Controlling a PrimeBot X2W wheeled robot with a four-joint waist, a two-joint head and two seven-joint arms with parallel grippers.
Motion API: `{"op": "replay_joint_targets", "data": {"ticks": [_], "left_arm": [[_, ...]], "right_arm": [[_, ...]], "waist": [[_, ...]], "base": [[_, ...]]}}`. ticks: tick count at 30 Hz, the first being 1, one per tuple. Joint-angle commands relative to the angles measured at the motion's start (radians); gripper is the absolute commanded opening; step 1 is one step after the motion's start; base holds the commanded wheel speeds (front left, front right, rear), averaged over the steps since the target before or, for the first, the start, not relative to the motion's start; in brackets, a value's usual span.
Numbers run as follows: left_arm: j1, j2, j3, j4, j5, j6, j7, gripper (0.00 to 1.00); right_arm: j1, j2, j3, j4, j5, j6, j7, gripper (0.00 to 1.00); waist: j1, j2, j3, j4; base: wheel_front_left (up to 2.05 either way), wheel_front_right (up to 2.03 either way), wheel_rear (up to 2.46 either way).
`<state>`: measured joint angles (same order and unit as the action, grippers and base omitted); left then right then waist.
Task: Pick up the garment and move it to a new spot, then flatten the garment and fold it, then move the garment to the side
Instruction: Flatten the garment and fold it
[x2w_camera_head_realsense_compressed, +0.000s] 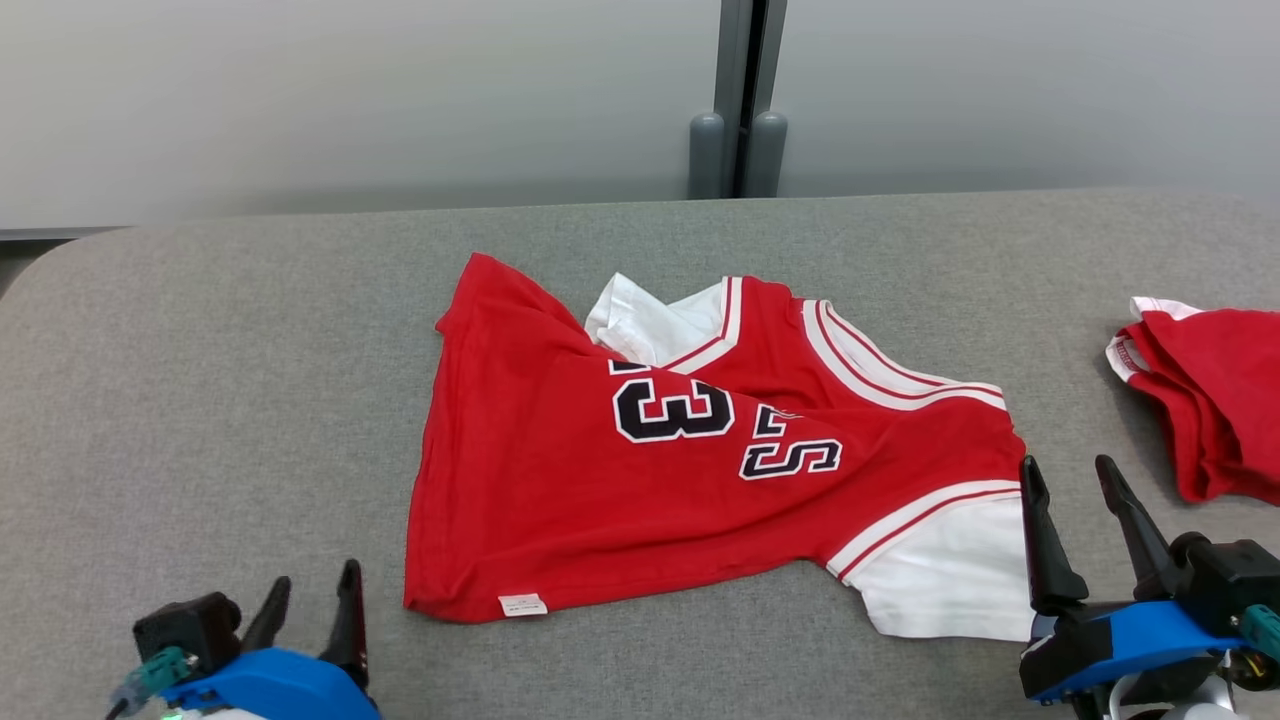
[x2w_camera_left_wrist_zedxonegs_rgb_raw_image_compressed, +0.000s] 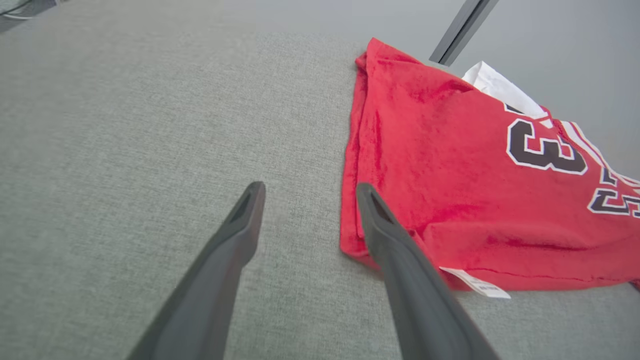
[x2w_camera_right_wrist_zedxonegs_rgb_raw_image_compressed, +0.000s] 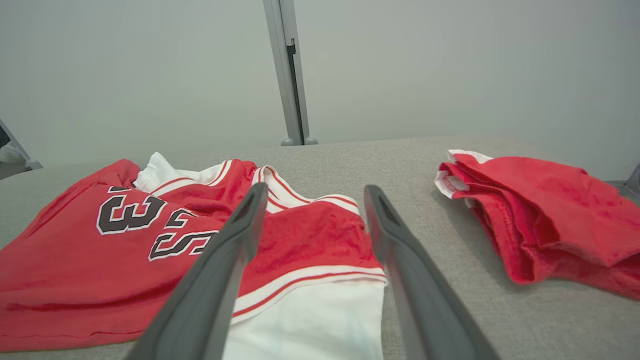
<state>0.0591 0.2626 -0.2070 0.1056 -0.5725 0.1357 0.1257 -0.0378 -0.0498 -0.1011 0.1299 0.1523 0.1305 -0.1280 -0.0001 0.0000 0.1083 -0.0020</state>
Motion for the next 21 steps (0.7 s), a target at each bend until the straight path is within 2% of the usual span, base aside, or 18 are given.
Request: {"op": "replay_joint_targets", "data": {"ticks": [1, 5, 8, 10, 14, 21], "left_arm": [[-0.004, 0.015, 0.012, -0.008, 0.009, 0.01, -0.01, 1.0], [-0.06, 0.031, -0.004, 0.003, 0.021, 0.006, 0.026, 1.0], [-0.139, 0.033, -0.04, 0.046, 0.027, -0.009, 0.097, 1.0], [-0.249, 0.033, -0.071, 0.113, 0.044, -0.023, 0.15, 1.0], [-0.365, 0.033, -0.103, 0.238, 0.069, -0.028, 0.212, 1.0], [-0.483, 0.03, -0.117, 0.407, 0.061, -0.054, 0.269, 1.0]], "right_arm": [[0.01, -0.001, -0.003, -0.007, -0.002, 0.001, 0.001, 1.0], [0.018, -0.001, -0.005, -0.012, 0.005, 0.001, 0.002, 1.0], [0.01, -0.001, -0.004, -0.017, 0.006, 0.001, 0.005, 1.0], [-0.009, -0.001, 0.009, -0.021, 0.01, 0.001, 0.004, 1.0], [-0.032, -0.001, 0.035, -0.013, 0.022, 0.001, -0.01, 1.0], [-0.063, -0.001, 0.056, 0.006, 0.043, 0.001, -0.029, 1.0]], "waist": [[0.0001, 0.0, -0.005, -0.004], [0.0001, 0.0, -0.006, -0.012], [0.0001, 0.0, 0.006, -0.017], [0.0001, 0.0, 0.029, -0.029], [0.0001, 0.0, 0.07, -0.057], [0.0001, 0.0, 0.13, -0.107]], "base": [[0.0, 0.0, 0.0], [0.0, 0.0, 0.0], [0.0, 0.0, 0.0], [0.0, 0.0, 0.0], [0.0, 0.0, 0.0], [0.0, 0.0, 0.0]]}}
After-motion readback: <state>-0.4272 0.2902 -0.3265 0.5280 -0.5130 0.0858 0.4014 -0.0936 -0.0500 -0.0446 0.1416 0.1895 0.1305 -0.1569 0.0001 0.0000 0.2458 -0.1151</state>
